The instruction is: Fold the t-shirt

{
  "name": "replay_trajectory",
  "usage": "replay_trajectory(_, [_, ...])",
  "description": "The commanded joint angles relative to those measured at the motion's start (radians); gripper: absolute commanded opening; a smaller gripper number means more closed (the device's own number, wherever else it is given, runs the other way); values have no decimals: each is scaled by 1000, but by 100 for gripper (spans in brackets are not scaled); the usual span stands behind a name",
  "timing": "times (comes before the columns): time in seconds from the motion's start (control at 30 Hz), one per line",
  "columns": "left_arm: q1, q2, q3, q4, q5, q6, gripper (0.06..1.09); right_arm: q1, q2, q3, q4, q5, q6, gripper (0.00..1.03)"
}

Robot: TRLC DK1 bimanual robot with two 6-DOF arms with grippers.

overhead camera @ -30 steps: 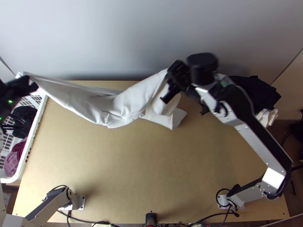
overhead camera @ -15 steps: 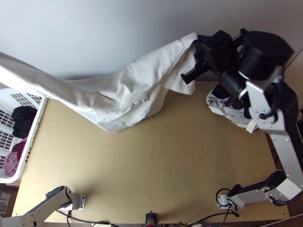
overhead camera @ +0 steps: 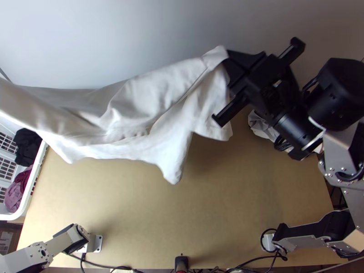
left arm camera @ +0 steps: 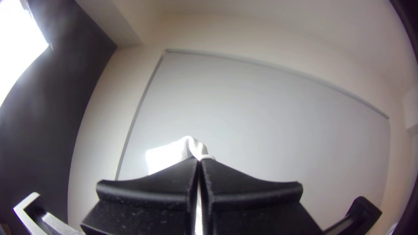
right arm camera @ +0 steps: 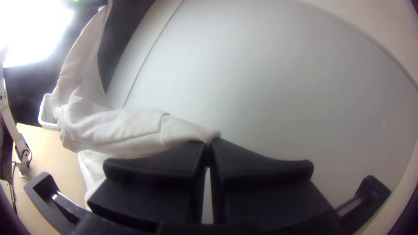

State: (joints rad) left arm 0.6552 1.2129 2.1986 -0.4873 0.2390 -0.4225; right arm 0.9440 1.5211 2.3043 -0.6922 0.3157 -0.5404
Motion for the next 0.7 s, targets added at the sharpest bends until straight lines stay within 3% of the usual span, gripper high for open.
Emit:
replay_trajectory(0.0, [67,27,58,58,-7,-32,9,136,17,7,-41,5,-18,3])
replay_trajectory(0.27, [-35,111,38,53,-20,-76,9,253,83,-16,-181,-79,66,3])
replay_trajectory(0.4, [-267,208,32,44,-139,-21,9,251,99,-54,-210,-124,111,3])
replay_trajectory(0.67, [-525,339,-114,58,-213,68,9,21,91,-195,-179,-248,195,3])
